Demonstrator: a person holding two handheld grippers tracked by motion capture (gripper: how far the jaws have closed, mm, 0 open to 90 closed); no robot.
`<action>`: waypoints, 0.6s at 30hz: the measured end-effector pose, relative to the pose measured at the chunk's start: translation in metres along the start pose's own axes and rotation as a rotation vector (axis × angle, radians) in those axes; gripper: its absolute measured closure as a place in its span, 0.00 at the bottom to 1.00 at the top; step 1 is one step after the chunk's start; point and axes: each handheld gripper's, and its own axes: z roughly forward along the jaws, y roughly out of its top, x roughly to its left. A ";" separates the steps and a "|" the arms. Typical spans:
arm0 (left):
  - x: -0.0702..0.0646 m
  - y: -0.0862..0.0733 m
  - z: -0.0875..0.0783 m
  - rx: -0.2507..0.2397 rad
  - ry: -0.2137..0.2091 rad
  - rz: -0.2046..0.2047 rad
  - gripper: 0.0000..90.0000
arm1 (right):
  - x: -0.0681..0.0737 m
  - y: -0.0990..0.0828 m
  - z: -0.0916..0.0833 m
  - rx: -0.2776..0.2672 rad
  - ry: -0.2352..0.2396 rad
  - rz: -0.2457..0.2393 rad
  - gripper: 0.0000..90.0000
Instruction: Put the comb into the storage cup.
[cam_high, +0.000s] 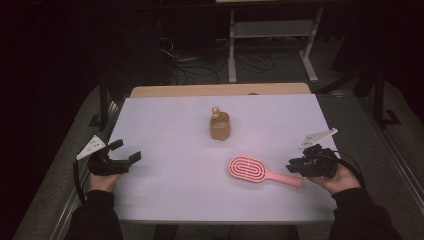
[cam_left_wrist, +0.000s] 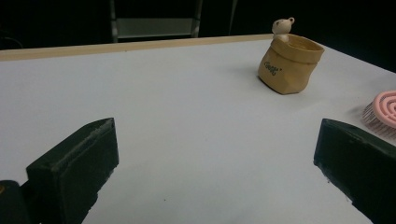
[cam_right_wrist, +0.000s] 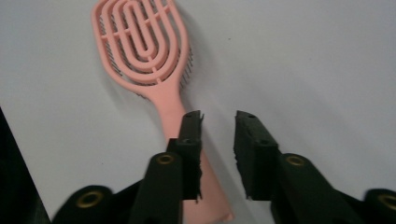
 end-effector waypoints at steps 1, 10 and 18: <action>0.000 0.000 0.000 -0.001 0.000 0.000 0.00 | 0.002 0.003 0.001 0.016 -0.002 -0.015 0.70; 0.001 0.000 0.001 0.001 -0.004 0.001 0.00 | 0.009 0.015 0.016 0.101 0.025 -0.057 0.19; 0.001 0.000 0.001 0.001 -0.005 0.002 0.00 | 0.020 0.024 0.031 0.186 0.037 -0.155 0.00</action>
